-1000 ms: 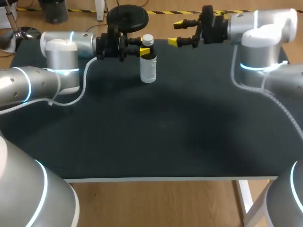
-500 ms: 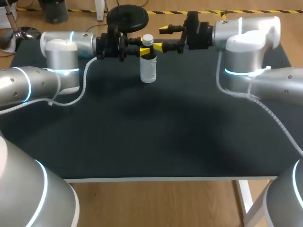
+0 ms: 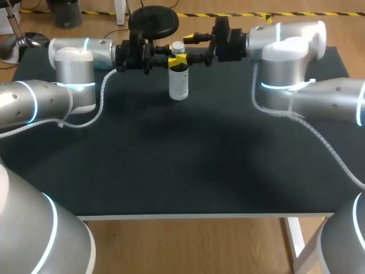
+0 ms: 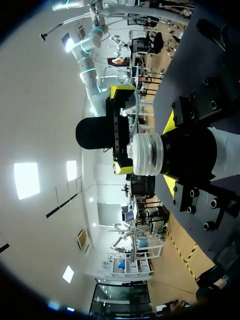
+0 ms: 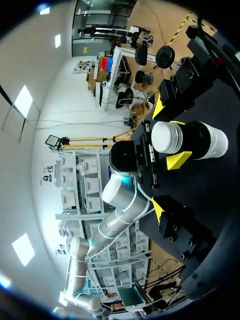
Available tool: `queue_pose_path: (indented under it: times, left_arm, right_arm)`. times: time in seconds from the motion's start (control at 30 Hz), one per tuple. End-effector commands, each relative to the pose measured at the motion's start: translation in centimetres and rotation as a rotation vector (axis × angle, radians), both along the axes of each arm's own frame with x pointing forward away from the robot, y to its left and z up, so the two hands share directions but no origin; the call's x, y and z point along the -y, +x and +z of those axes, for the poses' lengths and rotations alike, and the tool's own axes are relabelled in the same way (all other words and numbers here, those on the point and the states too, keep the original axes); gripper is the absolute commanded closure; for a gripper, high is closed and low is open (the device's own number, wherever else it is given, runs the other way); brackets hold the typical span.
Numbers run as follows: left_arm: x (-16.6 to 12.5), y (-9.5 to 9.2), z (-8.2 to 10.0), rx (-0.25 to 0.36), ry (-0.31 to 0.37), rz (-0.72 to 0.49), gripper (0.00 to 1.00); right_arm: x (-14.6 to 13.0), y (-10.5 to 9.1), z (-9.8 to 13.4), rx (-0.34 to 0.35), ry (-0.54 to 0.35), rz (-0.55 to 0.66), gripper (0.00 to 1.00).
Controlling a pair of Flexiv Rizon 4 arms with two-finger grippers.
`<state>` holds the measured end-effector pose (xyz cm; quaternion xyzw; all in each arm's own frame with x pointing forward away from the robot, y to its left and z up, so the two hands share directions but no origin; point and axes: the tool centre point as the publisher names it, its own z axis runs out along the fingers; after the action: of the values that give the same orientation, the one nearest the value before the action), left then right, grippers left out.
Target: Unscrew the bottle cap
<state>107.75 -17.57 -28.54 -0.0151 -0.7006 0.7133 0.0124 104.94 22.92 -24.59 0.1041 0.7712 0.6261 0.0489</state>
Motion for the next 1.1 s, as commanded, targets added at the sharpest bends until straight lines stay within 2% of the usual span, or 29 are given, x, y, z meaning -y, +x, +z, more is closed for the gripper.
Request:
queue_pose_path:
  times: [0.03, 0.47, 1.1]
  left_arm:
    - [0.1, 0.0, 0.0, 0.002, -0.001, 0.003, 1.00]
    - [0.1, 0.0, 0.0, 0.002, -0.001, 0.003, 1.00]
    - [0.1, 0.0, 0.0, 0.002, -0.001, 0.003, 1.00]
  right_arm:
    - [-0.5, 0.4, -0.4, 0.002, 0.008, -0.003, 0.00]
    - [-1.2, 0.6, -0.4, 0.037, 0.013, -0.044, 0.00]
    - [-1.6, 2.6, -0.8, 0.041, 0.014, -0.088, 0.00]
